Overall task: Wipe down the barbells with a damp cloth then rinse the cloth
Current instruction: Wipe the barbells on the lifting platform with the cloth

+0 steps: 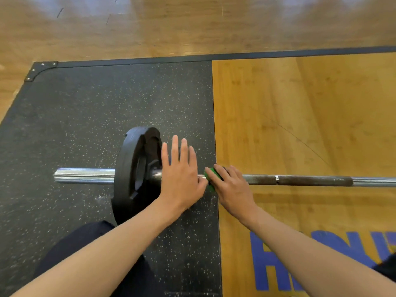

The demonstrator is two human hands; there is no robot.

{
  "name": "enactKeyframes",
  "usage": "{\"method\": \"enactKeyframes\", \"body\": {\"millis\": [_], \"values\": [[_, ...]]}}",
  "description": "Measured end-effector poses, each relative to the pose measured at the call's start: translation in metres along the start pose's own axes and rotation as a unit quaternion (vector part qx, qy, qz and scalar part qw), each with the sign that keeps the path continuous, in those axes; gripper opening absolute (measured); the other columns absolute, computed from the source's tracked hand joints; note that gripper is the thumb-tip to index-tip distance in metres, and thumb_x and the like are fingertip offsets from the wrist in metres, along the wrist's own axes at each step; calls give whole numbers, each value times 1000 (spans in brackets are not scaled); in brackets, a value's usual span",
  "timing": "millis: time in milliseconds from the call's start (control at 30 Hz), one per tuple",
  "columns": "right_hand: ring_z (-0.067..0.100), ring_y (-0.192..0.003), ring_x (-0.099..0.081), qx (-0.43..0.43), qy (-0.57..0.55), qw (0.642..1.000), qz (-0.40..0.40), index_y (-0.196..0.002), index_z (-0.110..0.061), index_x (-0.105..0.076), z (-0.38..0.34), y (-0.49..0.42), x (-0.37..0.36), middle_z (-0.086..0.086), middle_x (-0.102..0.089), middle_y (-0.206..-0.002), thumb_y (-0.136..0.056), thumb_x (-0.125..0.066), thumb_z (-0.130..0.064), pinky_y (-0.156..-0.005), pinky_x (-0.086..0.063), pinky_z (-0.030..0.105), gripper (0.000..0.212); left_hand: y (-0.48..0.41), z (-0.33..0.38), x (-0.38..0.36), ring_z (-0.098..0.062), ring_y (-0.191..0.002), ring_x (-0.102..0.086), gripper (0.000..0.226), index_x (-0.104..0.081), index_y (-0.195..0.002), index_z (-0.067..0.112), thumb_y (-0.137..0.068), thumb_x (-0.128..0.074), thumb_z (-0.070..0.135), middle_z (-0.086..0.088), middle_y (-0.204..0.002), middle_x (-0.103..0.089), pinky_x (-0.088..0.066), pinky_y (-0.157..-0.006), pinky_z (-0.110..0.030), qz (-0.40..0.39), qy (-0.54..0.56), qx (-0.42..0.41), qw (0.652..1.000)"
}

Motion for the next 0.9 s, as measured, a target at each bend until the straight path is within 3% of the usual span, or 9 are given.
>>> {"method": "enactKeyframes", "body": {"millis": [100, 200, 267, 333, 500, 567, 633, 767, 900], "values": [[30, -106, -54, -36, 13, 999, 13, -139, -17, -56, 26, 19, 13, 8, -59, -129, -97, -57, -19, -102, -43, 44, 43, 8, 50, -22, -37, -153, -11, 84, -20, -156, -5, -89, -37, 43, -25, -162, -23, -10, -125, -49, -49, 51, -97, 993], [28, -105, -55, -72, 37, 997, 7, -135, -17, -59, 61, 39, 31, 6, -60, -124, -101, -52, -21, -103, -43, 44, 34, 7, 71, -53, -36, -150, -20, 84, -12, -158, 0, -91, -41, 42, -23, -160, -26, -14, -125, -47, -127, 42, -138, 981], [26, -104, -56, -96, 41, 994, 5, -132, -18, -60, 80, 50, 41, 4, -61, -121, -104, -47, -24, -105, -43, 45, 31, 2, 75, -62, -36, -135, -40, 80, -21, -155, 2, -91, -47, 43, -19, -145, -44, -27, -117, -47, -141, 28, -146, 979], [25, -100, -58, -121, 44, 992, 6, -127, -18, -62, 89, 53, 42, 2, -63, -115, -104, -45, -26, -105, -43, 45, 29, -1, 77, -66, -30, -112, -52, 69, -36, -145, 7, -88, -51, 41, -11, -125, -54, -39, -101, -42, -124, 40, -144, 981], [30, -84, -60, -240, 34, 970, 30, -100, -13, -68, 57, 21, 24, 5, -67, -92, -99, -37, -21, -88, -47, 43, 32, -3, 78, -71, -26, -88, -48, 46, -50, -119, 12, -81, -54, 37, -6, -102, -53, -41, -78, -40, -73, 51, -125, 988], [27, -90, -61, -213, 17, 976, 47, -104, -14, -69, 41, 15, 20, 4, -70, -98, -98, -46, -19, -90, -47, 41, 25, -4, 81, -71, -27, -83, -46, 44, -52, -112, 13, -75, -56, 36, -6, -97, -51, -38, -73, -41, -67, 52, -105, 991], [27, -99, -62, -167, 0, 984, 57, -115, -15, -68, 41, 21, 18, 3, -69, -109, -98, -55, -18, -103, -42, 42, 21, -5, 83, -72, -26, -81, -44, 43, -52, -108, 13, -72, -56, 36, -6, -95, -50, -37, -70, -41, -62, 45, -96, 992], [24, -112, -58, -59, 41, 997, 24, -136, -21, -58, 73, 49, 22, 3, -60, -131, -104, -48, -24, -115, -35, 49, 34, -6, 86, -72, -27, -82, -43, 44, -52, -108, 13, -73, -57, 40, -7, -95, -47, -39, -72, -42, -63, 30, -68, 995], [24, -106, -61, -93, 52, 993, 44, -130, -19, -62, 124, 77, 44, 2, -62, -126, -103, -50, -21, -118, -32, 51, 29, -7, 94, -71, -27, -82, -41, 47, -53, -101, 11, -73, -60, 49, -10, -94, -46, -37, -78, -45, -82, 13, -20, 996]]}}
Point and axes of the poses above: each hand's wrist, its own y-axis away from the middle knuckle, its own x-axis out of the back of the hand, z = x × y, the point moved 5 cm from there along -y, towards the middle knuckle
